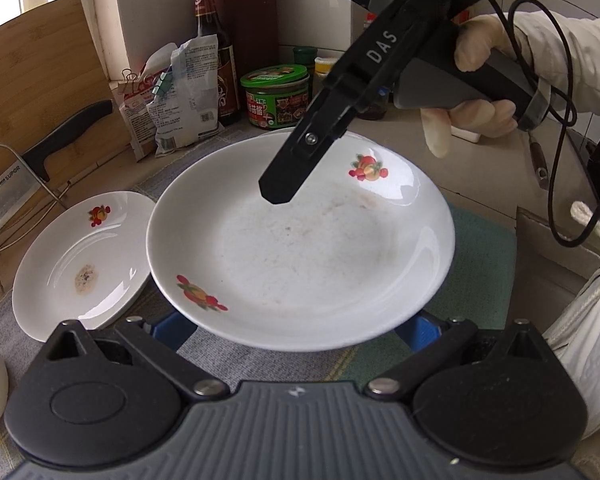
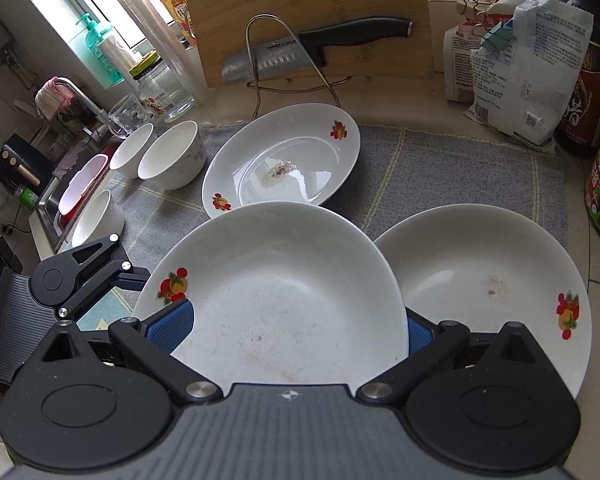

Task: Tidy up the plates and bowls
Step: 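Carry the large decal plate with the right tool over the plate by the green jar, then lower the large plate onto the plate and open the right tool, then withdraw the right tool and move it to the stained decal plate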

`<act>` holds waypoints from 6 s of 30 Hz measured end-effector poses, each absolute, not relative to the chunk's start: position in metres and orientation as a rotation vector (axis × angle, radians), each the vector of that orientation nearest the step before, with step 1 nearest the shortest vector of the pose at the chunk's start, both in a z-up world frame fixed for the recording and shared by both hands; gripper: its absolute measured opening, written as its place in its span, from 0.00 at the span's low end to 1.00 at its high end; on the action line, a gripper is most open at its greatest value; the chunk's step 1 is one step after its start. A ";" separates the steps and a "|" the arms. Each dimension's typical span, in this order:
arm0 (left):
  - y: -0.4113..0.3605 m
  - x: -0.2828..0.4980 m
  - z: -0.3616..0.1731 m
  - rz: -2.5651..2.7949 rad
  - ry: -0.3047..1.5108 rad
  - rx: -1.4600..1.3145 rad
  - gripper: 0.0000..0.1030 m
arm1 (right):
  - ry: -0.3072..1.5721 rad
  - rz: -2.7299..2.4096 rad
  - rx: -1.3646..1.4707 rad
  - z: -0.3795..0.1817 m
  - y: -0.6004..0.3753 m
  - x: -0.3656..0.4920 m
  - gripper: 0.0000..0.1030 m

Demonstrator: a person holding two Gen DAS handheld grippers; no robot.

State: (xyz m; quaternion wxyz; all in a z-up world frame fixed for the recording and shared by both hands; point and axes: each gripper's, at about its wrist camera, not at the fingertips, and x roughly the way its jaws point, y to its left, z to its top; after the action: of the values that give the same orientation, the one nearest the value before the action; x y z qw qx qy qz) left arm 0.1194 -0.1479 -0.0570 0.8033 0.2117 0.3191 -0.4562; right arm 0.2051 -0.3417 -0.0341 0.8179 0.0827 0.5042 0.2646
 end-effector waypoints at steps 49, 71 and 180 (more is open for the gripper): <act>-0.236 0.173 -0.086 -1.079 0.778 0.534 0.99 | 1.077 0.445 0.325 -0.069 -0.445 0.227 1.00; -0.239 0.183 -0.093 -1.076 0.783 0.596 0.99 | 1.084 0.404 0.346 -0.069 -0.451 0.216 1.00; -0.053 0.212 -0.101 -0.571 0.798 0.227 0.99 | 0.906 0.167 -0.055 -0.022 -0.217 0.169 1.00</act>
State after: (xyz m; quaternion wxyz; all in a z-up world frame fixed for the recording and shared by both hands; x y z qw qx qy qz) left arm 0.2118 -0.0529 -0.1010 0.8759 0.1087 0.3823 -0.2736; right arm 0.1693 -0.2169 -0.0223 0.8954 -0.0263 0.4370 0.0806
